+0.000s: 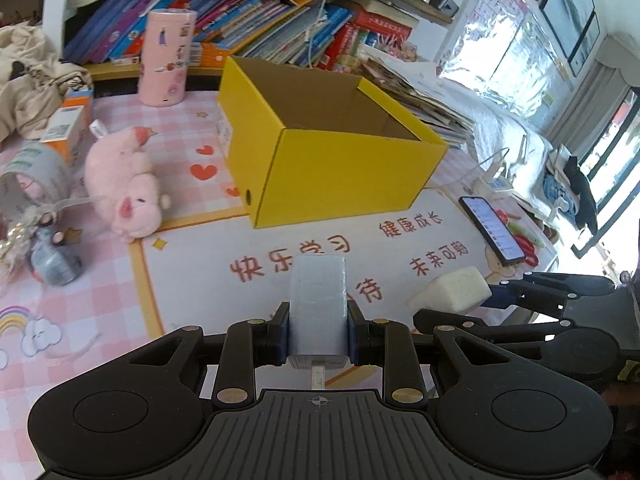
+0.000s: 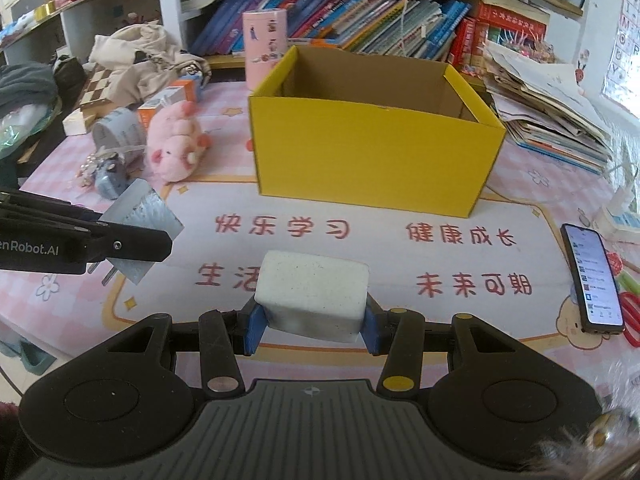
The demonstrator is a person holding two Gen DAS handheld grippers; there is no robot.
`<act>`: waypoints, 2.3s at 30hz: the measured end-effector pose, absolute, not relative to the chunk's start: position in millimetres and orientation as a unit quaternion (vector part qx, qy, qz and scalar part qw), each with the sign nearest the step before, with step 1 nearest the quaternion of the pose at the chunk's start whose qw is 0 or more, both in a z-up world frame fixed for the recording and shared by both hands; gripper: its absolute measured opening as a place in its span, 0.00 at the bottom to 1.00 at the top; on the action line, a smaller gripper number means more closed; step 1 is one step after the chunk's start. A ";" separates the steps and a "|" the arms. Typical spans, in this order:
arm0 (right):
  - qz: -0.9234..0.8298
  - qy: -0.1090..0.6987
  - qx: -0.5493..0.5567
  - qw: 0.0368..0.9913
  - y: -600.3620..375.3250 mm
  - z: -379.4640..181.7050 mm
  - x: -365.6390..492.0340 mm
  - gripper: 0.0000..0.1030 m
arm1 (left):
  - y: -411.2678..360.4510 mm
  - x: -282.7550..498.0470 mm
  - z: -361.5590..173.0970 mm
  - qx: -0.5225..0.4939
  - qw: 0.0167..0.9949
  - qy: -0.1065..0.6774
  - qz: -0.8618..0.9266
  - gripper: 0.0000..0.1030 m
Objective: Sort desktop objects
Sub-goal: 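Carry the white block toward the yellow box with the right tool while the left tool holds the charger, then lower the white block into the yellow box and open the right tool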
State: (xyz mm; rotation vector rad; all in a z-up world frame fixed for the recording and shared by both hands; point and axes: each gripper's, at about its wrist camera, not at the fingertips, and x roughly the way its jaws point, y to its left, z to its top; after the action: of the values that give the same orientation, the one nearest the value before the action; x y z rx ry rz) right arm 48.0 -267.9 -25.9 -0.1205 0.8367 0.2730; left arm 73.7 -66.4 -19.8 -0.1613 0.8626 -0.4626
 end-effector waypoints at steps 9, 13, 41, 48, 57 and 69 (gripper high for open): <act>0.138 0.415 -0.057 0.897 -288.9 -29.4 70.8 0.43 | -89.3 94.3 -21.7 -0.073 0.876 0.422 -0.221 0.24; 0.140 0.421 -0.055 0.894 -299.5 -31.6 82.3 0.43 | -101.0 105.3 -23.3 -0.070 0.874 0.426 -0.221 0.24; 0.227 0.344 -0.046 0.910 -358.6 27.6 165.3 0.43 | -169.1 158.5 34.5 -0.040 0.916 0.344 -0.202 0.24; 0.250 0.299 -0.058 0.919 -360.5 50.2 212.5 0.43 | -173.4 189.5 52.6 -0.036 0.932 0.314 -0.177 0.24; 0.273 0.303 -0.142 0.902 -342.9 24.4 286.7 0.43 | -175.0 248.8 38.1 -0.009 0.937 0.325 -0.129 0.21; 0.348 0.373 -0.238 0.826 -314.4 -26.8 324.4 0.43 | -175.2 282.0 -1.0 0.011 0.918 0.385 -0.099 0.07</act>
State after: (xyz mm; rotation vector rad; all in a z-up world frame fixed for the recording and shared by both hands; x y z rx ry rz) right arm 324.4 -314.4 -26.8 -0.5066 0.7935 0.7393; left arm 282.0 -175.2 -1.0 0.0230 0.7910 -0.2033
